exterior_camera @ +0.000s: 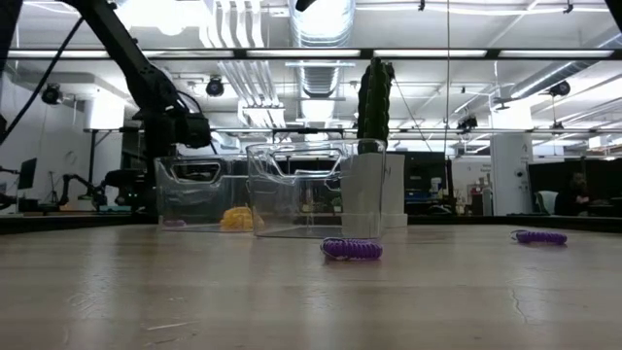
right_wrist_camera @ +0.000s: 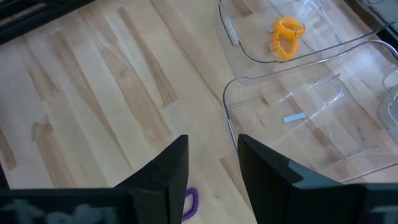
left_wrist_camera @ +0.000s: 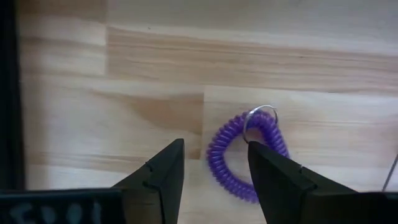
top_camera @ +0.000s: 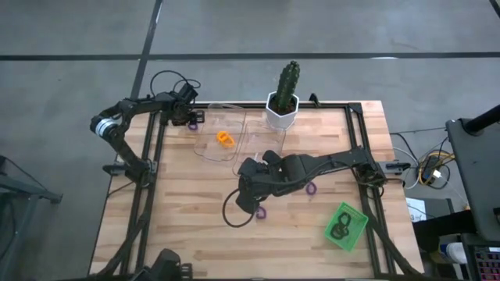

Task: Sort spring keychains
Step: Put the top left violet spring keychain into the right transparent bin

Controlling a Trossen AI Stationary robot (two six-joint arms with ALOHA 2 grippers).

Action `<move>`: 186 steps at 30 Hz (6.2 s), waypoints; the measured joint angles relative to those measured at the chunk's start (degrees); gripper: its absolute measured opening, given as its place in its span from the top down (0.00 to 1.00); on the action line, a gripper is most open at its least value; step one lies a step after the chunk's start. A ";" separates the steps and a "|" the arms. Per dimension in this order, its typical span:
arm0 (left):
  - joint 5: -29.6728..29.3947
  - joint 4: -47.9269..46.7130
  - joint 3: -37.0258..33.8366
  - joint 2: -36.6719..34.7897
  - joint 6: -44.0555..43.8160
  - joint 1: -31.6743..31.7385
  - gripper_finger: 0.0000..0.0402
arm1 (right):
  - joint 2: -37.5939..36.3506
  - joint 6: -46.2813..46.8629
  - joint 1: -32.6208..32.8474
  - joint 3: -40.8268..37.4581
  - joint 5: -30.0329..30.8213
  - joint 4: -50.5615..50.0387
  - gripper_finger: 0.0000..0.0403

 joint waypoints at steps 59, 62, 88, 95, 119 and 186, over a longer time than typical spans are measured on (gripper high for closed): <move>-7.03 -13.19 5.35 4.59 1.16 0.39 0.98 | 0.00 -0.34 0.11 0.00 -1.54 0.01 0.69; -8.62 -13.64 5.68 0.91 1.98 0.40 0.99 | 0.00 -0.38 0.11 0.00 -1.53 0.01 0.69; 0.19 -19.83 5.76 -36.97 -4.18 -3.94 1.00 | 0.00 -4.15 0.13 0.00 -1.58 -0.10 0.69; 0.19 -20.51 5.80 -39.60 -5.55 -5.60 1.00 | 0.00 -4.41 0.11 0.00 -1.71 -0.10 0.70; 3.53 -4.14 11.24 -39.84 -11.37 -30.72 1.00 | -11.06 -3.30 0.41 0.00 6.86 -6.92 0.70; 6.11 19.32 26.89 -12.01 -6.29 -61.62 1.00 | -14.51 -24.83 -4.86 -0.70 2.07 -13.56 0.26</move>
